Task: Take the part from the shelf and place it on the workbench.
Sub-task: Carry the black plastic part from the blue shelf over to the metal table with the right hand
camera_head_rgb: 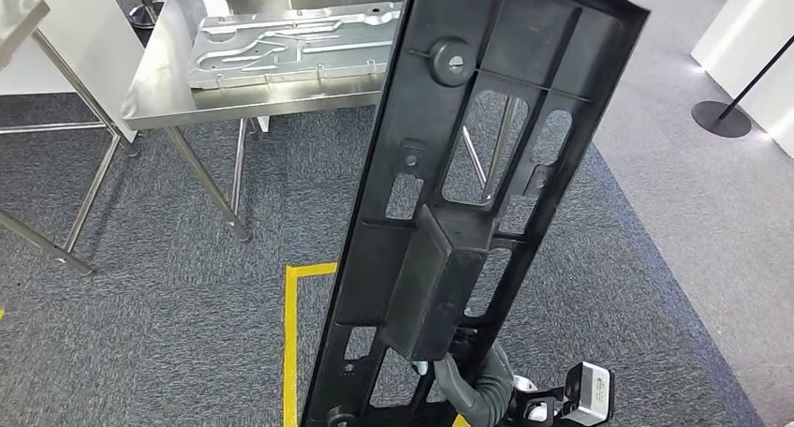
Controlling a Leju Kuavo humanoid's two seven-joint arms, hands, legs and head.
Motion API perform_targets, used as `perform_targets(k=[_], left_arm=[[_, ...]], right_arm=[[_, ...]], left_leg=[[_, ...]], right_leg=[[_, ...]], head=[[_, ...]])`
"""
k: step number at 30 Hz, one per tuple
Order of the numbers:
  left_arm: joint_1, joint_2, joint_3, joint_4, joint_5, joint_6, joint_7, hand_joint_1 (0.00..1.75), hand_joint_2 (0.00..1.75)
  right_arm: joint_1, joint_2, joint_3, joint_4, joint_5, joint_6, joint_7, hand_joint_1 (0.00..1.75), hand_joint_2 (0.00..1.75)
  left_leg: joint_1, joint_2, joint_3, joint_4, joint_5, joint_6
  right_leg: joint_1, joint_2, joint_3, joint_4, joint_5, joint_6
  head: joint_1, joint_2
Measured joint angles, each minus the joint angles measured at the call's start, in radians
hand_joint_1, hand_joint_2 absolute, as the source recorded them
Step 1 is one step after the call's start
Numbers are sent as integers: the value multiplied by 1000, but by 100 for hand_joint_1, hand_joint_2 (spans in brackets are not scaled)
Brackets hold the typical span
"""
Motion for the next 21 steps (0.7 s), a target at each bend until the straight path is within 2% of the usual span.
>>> perform_targets(k=[2, 3, 4, 7, 8, 10, 12, 13, 14, 15, 16, 18, 19, 21], left_arm=[[-2, 0, 0, 0, 0, -3, -2, 0, 175], [-3, 0, 0, 0, 0, -4, -3, 0, 175], [-4, 0, 0, 0, 0, -5, -4, 0, 175], [-4, -1, 0, 0, 0, -6, -4, 0, 175], [-5, -2, 0, 0, 0, -6, -5, 0, 175], [-8, -4, 0, 0, 0, -9, -5, 0, 175], [-8, -5, 0, 0, 1, -11, -6, 0, 175], [-8, -5, 0, 0, 1, -12, -6, 0, 175], [-7, -5, 0, 0, 1, -12, -7, 0, 175], [-7, -5, 0, 0, 1, -13, -7, 0, 175], [-7, -6, 0, 0, 1, -13, -8, 0, 175], [-7, -7, 0, 0, 1, -16, -10, 0, 175], [-8, -7, 0, 0, 1, -18, -10, 0, 175], [-8, -7, 0, 0, 1, -22, -11, 0, 175]], right_arm=[[-2, 0, 0, -1, 0, 0, 3, 175, 175], [-3, 0, 1, -1, 0, 0, 5, 175, 175], [-5, 0, 1, -1, -1, 0, 7, 175, 175], [-6, 0, 2, -2, -1, 0, 10, 175, 175], [-8, 0, 2, -3, -1, 0, 11, 175, 175], [-11, 0, 2, -5, 0, 0, 16, 175, 175], [-13, 0, 2, -6, 11, -6, 25, 175, 175], [-13, 0, 2, -6, 24, -13, 30, 175, 175], [-13, -1, 2, -6, 38, -22, 34, 175, 175], [-13, -2, 1, -7, 55, -32, 37, 175, 175], [-15, -2, 1, -9, 71, -42, 40, 175, 175], [-21, -4, -2, -16, 98, -59, 46, 175, 175], [-24, -6, -5, -21, 111, -68, 48, 175, 175], [-27, -11, -14, -31, 138, -86, 52, 175, 175]], left_leg=[[-2, -2, 67, -144, 68, 10], [-4, -3, 91, -197, 86, 15], [-6, -4, 103, -226, 93, 20], [-7, -4, 104, -238, 98, 35], [-5, -3, 106, -242, 102, 41], [-1, -1, 107, -248, 108, 49], [-1, 0, 105, -248, 108, 51], [-2, 1, 104, -248, 108, 51], [-1, 1, 104, -247, 108, 51], [-1, 1, 105, -247, 108, 50], [-1, 0, 107, -246, 106, 48], [-4, 0, 108, -243, 102, 40], [-6, 0, 108, -242, 101, 35], [-7, 1, 107, -242, 99, 23]], right_leg=[[4, 3, 4, 2, -2, 4], [6, 4, 4, 3, -3, 8], [7, 4, 4, 3, -3, 12], [4, 5, 2, 6, -4, 29], [3, 4, -4, 19, -15, 35], [-1, 3, -41, 105, -68, 44], [-4, 2, -105, 238, -129, 52], [-6, 2, -127, 281, -139, 54], [-8, 2, -130, 287, -130, 56], [-10, 1, -112, 250, -102, 56], [-11, -1, -77, 181, -64, 55], [-9, -4, -12, 48, -15, 48], [-7, -5, 3, 14, -8, 43], [-3, -3, 4, 3, -8, 31]], head=[[0, 0], [0, 0], [0, 0], [0, 0], [0, 0], [0, 0], [0, 0], [0, 0], [0, 0], [0, 0], [0, 0], [0, 0], [0, 0], [0, 0]])
